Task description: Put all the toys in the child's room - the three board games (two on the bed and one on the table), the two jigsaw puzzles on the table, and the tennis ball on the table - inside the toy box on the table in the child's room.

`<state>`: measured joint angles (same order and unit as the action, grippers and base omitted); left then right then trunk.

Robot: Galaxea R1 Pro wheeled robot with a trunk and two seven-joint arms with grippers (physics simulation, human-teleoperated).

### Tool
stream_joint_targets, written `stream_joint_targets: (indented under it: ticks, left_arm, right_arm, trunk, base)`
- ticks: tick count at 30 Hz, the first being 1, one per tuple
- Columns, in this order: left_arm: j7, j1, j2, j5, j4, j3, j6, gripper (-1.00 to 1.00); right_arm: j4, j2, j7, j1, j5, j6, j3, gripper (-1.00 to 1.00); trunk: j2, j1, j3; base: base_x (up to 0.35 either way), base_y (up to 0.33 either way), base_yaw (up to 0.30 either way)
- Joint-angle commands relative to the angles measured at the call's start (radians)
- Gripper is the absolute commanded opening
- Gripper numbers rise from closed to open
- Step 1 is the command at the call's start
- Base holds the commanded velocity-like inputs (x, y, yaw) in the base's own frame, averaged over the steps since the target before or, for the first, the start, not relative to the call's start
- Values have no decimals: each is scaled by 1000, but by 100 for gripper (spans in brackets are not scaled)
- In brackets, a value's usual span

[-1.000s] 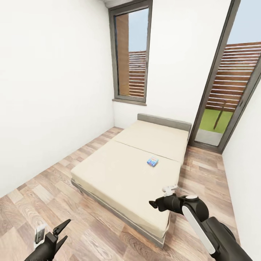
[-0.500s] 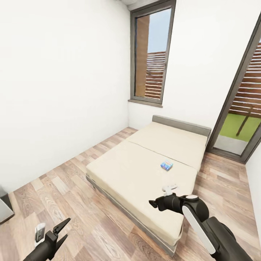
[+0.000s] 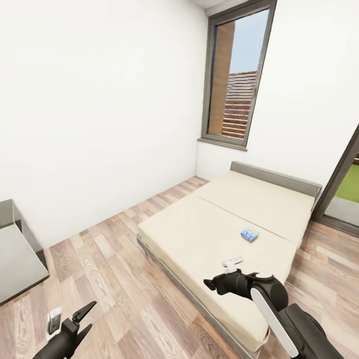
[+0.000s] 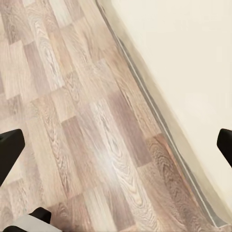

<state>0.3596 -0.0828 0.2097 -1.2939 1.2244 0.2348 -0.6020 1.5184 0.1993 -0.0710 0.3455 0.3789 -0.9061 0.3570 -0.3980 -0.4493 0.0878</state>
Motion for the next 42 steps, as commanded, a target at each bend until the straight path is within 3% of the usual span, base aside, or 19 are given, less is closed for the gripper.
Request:
stream_joint_targets:
  ticks: [1, 15, 28, 42]
  left_arm:
    - [-1, 0, 0, -6, 1, 1, -7, 100]
    - [-4, 0, 0, -4, -3, 0, -6, 100]
    - [-4, 0, 0, -5, -9, 1, -5, 100]
    - [-4, 0, 0, -5, -10, 0, -6, 100]
  right_arm:
    - [1, 1, -7, 1, -8, -4, 1, 100]
    - [4, 1, -6, 0, -8, -6, 0, 100]
    - [14, 2, -6, 1, -8, -13, -6, 100]
    - [18, 2, -5, 0, -9, -13, -4, 100]
  trunk:
    - [-2, -1, 2]
    - [-2, -1, -3]
    - [-2, -1, -3]
    - [-2, -1, -3]
  base:
    - [0, -131, 287]
    - [0, -263, 278]
    - [0, -300, 107]
    - [0, -62, 266]
